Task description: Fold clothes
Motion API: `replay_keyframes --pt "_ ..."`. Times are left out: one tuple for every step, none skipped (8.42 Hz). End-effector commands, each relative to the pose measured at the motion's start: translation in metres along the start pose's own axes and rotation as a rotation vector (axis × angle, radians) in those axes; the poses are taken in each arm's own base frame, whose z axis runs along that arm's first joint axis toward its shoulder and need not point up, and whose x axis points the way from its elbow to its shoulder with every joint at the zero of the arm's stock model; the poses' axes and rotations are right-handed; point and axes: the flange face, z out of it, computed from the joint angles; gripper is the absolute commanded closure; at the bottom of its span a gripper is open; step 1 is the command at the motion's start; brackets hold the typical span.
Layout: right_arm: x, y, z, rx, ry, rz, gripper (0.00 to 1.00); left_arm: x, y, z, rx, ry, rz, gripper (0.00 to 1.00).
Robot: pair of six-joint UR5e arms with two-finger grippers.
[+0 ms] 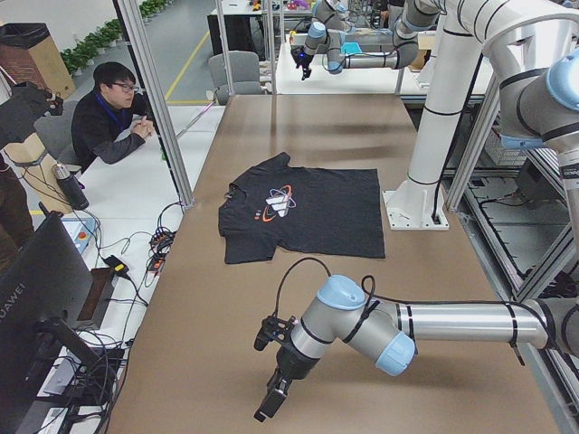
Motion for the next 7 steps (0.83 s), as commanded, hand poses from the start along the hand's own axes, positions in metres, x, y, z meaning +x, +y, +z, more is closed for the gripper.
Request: replay_keyframes --pt "-0.002 -0.007 -0.007 0.017 0.002 -0.008 0.06 -0.003 0.006 0.009 -0.019 0.0 -0.005 0.05" --pt "-0.002 -0.006 -0.007 0.017 0.0 -0.008 0.06 -0.003 0.006 0.01 -0.021 -0.002 -0.003 0.05" --pt "-0.002 -0.007 -0.007 0.017 0.0 -0.008 0.06 -0.002 0.005 0.01 -0.021 -0.004 -0.004 0.05" --pt "-0.002 -0.005 -0.006 0.013 -0.001 -0.006 0.06 -0.005 -0.007 0.013 -0.01 -0.032 -0.007 0.05" --pt "-0.002 -0.005 -0.006 0.013 -0.001 -0.006 0.06 -0.006 -0.01 0.012 -0.005 -0.054 -0.008 0.05" --pt "-0.002 -0.004 -0.005 0.012 -0.001 -0.006 0.06 -0.007 -0.01 0.012 -0.005 -0.049 0.0 0.05" --pt "-0.001 -0.001 -0.001 0.002 -0.002 -0.002 0.06 -0.006 -0.009 0.012 -0.005 -0.042 0.003 0.05"
